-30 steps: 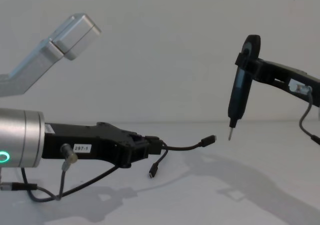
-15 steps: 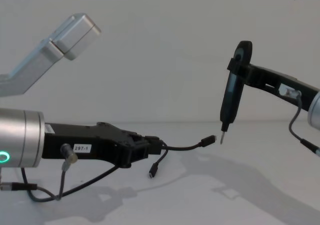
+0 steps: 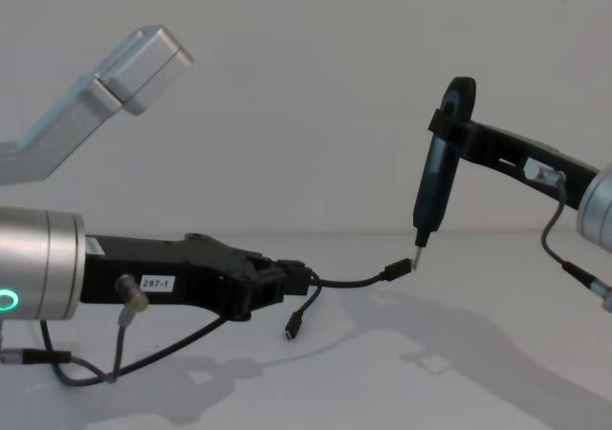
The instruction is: Pick up the data cable with the one hand.
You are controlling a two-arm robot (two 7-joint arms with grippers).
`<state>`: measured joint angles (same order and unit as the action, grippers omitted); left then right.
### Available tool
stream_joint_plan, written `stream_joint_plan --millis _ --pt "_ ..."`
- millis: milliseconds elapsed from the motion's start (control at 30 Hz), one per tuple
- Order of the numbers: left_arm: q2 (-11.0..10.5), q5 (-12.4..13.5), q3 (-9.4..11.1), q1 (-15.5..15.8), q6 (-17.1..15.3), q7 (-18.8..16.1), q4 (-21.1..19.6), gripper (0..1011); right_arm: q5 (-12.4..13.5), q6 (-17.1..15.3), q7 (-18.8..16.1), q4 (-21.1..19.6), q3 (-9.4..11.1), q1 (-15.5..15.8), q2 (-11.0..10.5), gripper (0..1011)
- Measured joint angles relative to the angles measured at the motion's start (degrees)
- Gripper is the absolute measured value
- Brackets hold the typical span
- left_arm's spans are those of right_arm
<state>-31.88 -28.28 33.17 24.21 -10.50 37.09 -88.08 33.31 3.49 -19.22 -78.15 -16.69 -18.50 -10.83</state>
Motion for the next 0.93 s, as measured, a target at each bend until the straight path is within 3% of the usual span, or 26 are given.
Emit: stream_joint_plan --millis 933 --pt "0.00 0.00 0.00 0.00 0.00 0.00 0.00 36 2.91 -1.93 -0.91 -2.23 0.10 0.36 -0.99 279"
